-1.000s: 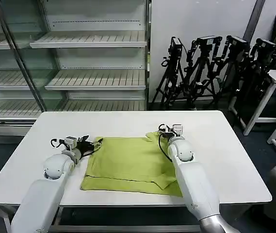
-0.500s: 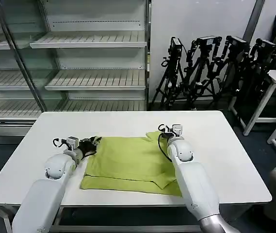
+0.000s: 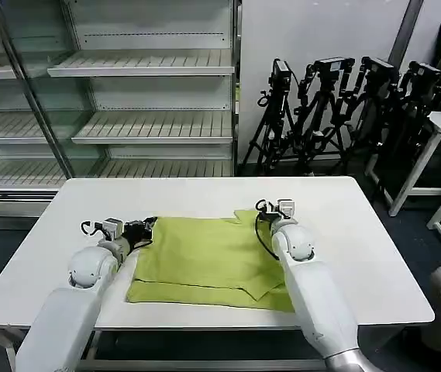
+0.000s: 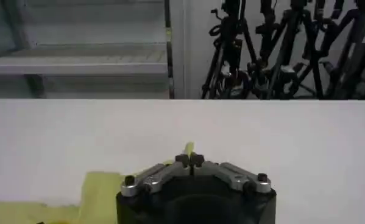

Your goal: Fold and organize the clothes.

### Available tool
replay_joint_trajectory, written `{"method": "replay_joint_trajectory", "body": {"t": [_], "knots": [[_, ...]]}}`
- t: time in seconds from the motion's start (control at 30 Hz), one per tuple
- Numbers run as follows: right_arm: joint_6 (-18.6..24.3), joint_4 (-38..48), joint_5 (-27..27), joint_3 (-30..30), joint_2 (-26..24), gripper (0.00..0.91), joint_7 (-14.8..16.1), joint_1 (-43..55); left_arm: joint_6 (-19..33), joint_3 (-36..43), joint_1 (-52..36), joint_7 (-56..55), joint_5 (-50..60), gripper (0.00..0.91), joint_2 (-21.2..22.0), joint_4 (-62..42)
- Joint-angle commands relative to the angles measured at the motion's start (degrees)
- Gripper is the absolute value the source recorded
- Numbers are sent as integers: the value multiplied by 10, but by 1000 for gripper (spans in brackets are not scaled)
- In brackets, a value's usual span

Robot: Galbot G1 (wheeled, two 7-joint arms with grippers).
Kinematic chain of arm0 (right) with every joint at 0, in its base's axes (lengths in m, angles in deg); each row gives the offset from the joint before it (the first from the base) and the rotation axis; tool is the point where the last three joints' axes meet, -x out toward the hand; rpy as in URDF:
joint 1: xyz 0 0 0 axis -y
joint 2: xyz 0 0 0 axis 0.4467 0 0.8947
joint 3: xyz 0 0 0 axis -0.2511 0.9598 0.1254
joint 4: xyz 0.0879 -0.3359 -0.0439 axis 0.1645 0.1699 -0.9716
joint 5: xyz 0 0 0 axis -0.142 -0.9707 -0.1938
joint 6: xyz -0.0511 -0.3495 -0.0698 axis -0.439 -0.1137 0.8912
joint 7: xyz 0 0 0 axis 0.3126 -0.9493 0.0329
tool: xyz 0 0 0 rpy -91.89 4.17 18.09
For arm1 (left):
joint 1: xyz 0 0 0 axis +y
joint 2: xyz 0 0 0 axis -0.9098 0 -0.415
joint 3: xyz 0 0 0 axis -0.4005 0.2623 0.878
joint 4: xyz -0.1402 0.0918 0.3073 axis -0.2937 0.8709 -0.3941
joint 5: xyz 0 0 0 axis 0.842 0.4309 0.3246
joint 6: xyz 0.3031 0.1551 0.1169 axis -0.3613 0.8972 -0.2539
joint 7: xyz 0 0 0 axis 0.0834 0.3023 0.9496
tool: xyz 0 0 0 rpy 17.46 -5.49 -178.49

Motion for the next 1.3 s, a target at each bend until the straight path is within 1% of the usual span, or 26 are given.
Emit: {"method": "replay_joint_trajectory", "body": {"t": [0.03,0.17,0.3,0.4,0.47,0.6,0.77,0.87,1.03,1.17,1.3], "knots": [[-3,-154,29,-4,-33,0,4,-84,5,-14,54,-19,-18,20,-6,79],[-2,-203,28,-10,-42,0,-4,-124,5,-25,89,-23,-19,10,-8,113],[0,-229,24,-14,-51,0,-9,-153,6,-34,117,-26,-21,10,-9,144],[-2,-271,22,-24,-62,0,-14,-181,8,-39,143,-26,-21,10,-8,170],[-2,-292,22,-27,-71,0,-15,-195,10,-43,153,-27,-20,20,-7,180],[-2,-324,22,-28,-78,0,-16,-234,20,-57,168,-28,-18,10,-7,191],[16,-343,2,-29,-70,0,-6,-279,22,-66,178,-35,-17,10,2,202],[19,-355,2,-31,-71,0,-6,-289,24,-72,193,-34,-11,10,0,217],[21,-369,-14,-33,-75,0,-6,-312,26,-80,213,-34,-4,10,2,229],[48,-373,-27,-42,-64,0,-2,-334,38,-85,235,-34,18,10,13,245],[55,-375,-31,-43,-64,0,0,-340,37,-96,243,-34,16,10,10,249]]}}
